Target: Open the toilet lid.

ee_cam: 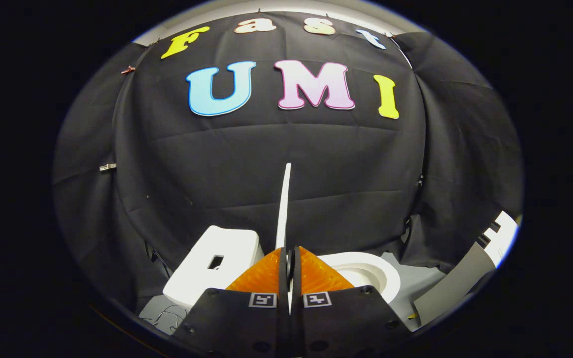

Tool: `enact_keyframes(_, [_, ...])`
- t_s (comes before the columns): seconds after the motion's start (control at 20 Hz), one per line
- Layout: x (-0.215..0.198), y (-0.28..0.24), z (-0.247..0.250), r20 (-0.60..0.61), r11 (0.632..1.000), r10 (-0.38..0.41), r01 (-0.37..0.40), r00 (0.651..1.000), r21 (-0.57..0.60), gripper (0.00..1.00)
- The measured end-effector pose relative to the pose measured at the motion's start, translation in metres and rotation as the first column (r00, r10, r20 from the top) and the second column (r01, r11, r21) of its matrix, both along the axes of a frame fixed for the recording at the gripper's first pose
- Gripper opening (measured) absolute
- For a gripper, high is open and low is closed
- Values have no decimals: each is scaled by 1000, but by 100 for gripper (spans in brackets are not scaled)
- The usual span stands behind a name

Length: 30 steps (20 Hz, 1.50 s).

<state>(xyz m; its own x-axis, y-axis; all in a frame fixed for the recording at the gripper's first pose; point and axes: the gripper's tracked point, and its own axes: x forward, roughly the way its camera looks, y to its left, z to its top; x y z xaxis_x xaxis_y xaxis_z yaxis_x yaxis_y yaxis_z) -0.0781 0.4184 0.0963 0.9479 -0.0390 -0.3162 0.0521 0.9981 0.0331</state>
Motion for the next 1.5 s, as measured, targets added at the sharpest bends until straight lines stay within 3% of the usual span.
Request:
enact_keyframes(0.25, [1, 23, 0, 42, 999, -34, 35, 999, -34, 5])
enact_keyframes(0.85, [-1, 101, -11, 72, 993, 61, -54, 996, -104, 6])
enact_keyframes(1.5, [1, 118, -17, 61, 991, 109, -104, 992, -90, 6])
